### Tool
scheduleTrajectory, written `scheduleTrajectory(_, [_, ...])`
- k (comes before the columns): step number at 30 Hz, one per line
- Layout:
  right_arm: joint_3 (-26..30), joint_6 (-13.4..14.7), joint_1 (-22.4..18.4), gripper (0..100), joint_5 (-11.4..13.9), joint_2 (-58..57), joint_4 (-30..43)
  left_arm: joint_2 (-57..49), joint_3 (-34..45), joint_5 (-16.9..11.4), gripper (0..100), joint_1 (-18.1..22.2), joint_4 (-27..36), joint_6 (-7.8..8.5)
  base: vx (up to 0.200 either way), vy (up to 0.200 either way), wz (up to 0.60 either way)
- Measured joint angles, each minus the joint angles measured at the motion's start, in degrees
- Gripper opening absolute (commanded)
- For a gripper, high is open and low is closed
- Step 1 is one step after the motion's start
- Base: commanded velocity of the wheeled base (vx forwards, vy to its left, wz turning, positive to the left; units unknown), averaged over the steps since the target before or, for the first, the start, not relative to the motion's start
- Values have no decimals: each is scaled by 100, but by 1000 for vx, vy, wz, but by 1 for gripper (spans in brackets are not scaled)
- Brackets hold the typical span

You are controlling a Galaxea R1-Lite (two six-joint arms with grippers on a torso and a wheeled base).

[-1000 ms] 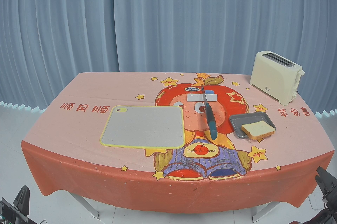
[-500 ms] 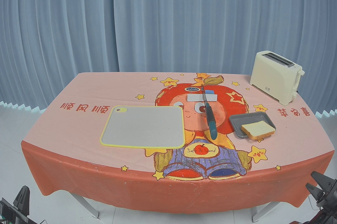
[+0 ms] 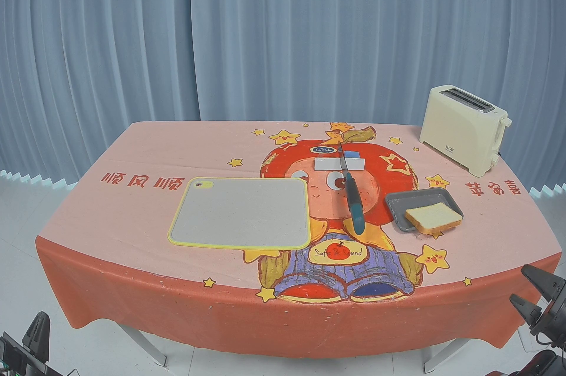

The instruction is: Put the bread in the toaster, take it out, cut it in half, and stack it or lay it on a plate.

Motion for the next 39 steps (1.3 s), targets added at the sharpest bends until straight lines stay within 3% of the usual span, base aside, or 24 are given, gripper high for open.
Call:
scheduleTrajectory(17, [20,83,5,100,-2,1571,-1167,0,0,0,0,0,0,2,0,0,0])
scheduleTrajectory(22, [-44,378,22,100,-2,1886,-1367,0,0,-1,0,0,0,0,0,0,0])
scheduleTrajectory(27, [-89,471,122,100,1,2206,-1517,0,0,-1,0,0,0,2,0,0,0])
scheduleTrajectory(29, [-100,650,184,100,20,2341,-1677,0,0,-1,0,0,0,2,0,0,0])
scheduleTrajectory(33, [-113,1015,293,100,246,2495,-1903,0,0,-1,0,2,0,2,0,0,0])
scheduleTrajectory(39, [-139,1114,333,100,444,2754,-1954,0,0,-1,0,5,0,0,0,0,0])
